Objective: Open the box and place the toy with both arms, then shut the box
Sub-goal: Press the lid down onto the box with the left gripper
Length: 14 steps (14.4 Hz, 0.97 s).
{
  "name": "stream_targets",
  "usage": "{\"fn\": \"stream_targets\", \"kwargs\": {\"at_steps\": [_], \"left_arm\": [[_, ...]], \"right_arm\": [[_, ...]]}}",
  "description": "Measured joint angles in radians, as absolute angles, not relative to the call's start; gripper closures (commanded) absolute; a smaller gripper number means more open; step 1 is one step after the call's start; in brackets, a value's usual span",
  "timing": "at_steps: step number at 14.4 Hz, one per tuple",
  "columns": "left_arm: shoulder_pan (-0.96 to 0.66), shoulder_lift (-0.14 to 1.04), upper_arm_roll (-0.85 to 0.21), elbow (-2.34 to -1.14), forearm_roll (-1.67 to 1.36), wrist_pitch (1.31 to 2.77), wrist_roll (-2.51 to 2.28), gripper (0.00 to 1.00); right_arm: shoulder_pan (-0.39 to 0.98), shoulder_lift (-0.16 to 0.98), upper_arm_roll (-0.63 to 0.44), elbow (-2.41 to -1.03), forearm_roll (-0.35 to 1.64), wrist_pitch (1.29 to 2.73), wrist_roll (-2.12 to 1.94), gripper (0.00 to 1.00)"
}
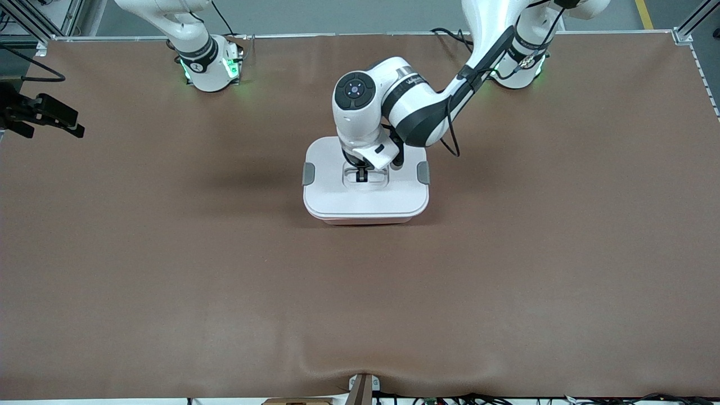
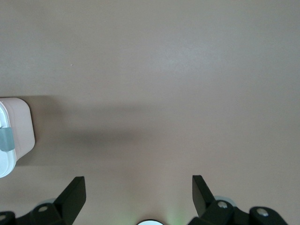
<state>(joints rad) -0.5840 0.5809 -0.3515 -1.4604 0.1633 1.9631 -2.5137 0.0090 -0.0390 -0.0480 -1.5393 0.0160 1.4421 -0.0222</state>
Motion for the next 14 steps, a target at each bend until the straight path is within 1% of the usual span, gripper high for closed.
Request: {"fn": "stream_targets", "kwargs": {"at_steps": [14], "left_arm": [[-0.584,0.582,-0.352,-1.465,0.163,1.965,-2.514,1.00]], "right_arm": [[-0.011,-0.038,-0.051,-1.539,0.043,1.444,-0.026,0.00]]}}
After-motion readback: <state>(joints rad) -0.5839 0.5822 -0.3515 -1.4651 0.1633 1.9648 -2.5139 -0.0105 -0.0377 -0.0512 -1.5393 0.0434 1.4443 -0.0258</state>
